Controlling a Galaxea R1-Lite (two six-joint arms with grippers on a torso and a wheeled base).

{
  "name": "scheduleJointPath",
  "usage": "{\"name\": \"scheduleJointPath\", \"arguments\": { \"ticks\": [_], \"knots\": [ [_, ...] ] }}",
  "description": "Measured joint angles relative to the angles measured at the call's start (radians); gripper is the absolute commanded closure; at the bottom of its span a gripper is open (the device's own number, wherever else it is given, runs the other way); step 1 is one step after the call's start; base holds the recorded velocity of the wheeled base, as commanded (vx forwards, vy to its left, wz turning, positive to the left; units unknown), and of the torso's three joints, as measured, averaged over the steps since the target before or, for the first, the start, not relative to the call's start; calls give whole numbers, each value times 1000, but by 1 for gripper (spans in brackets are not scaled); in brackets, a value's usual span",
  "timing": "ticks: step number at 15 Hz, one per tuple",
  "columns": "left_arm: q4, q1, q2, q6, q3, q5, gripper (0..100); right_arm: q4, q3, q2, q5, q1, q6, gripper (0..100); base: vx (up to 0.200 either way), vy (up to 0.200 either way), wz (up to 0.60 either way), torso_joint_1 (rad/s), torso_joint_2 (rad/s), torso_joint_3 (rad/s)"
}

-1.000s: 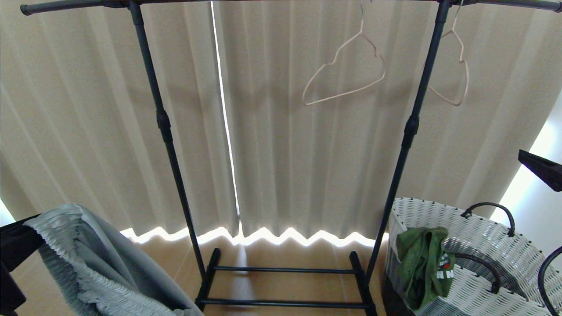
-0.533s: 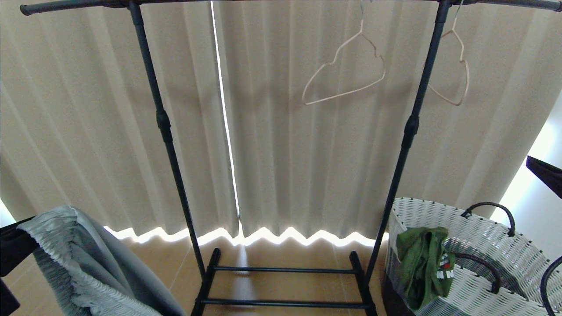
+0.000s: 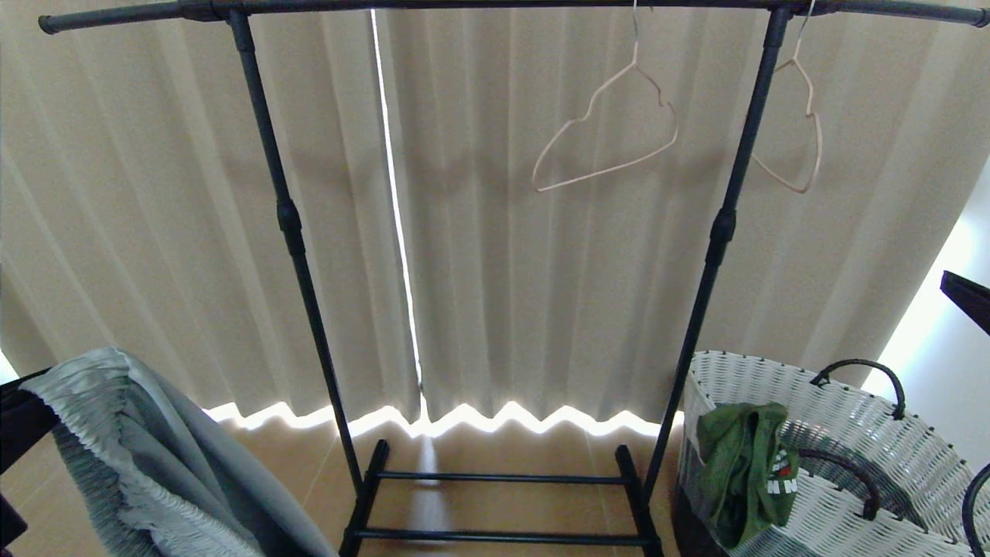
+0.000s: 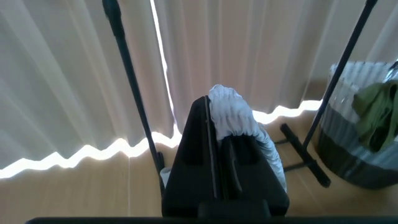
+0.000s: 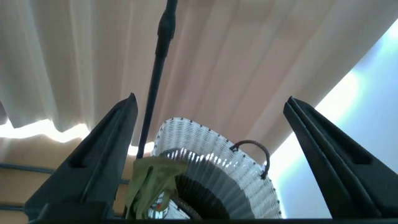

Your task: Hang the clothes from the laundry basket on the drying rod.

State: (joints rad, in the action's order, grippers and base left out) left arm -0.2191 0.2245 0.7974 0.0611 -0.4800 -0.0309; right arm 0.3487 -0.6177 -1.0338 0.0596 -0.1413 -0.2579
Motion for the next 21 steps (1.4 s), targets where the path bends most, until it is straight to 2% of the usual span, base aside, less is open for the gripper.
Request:
{"name": "scheduleJointPath", "arguments": {
  "ticks": [3,7,11,21],
  "knots": [
    [3,3,4,8,8,-12,100,-4,0,0,1,0,0,0,0,0,0,97,-304,-317],
    [-8,3,8,53,22,-44,100,-1,-6,0,1,0,21,0,0,0,0,116,-509,-315],
    [-41,1,12,56,26,-44,100,-1,-3,1,-7,0,64,0,0,0,0,167,-459,-305],
    [-43,-7,14,56,18,-44,100,-16,24,12,-5,0,62,0,0,0,0,173,-423,-256]
  ]
}}
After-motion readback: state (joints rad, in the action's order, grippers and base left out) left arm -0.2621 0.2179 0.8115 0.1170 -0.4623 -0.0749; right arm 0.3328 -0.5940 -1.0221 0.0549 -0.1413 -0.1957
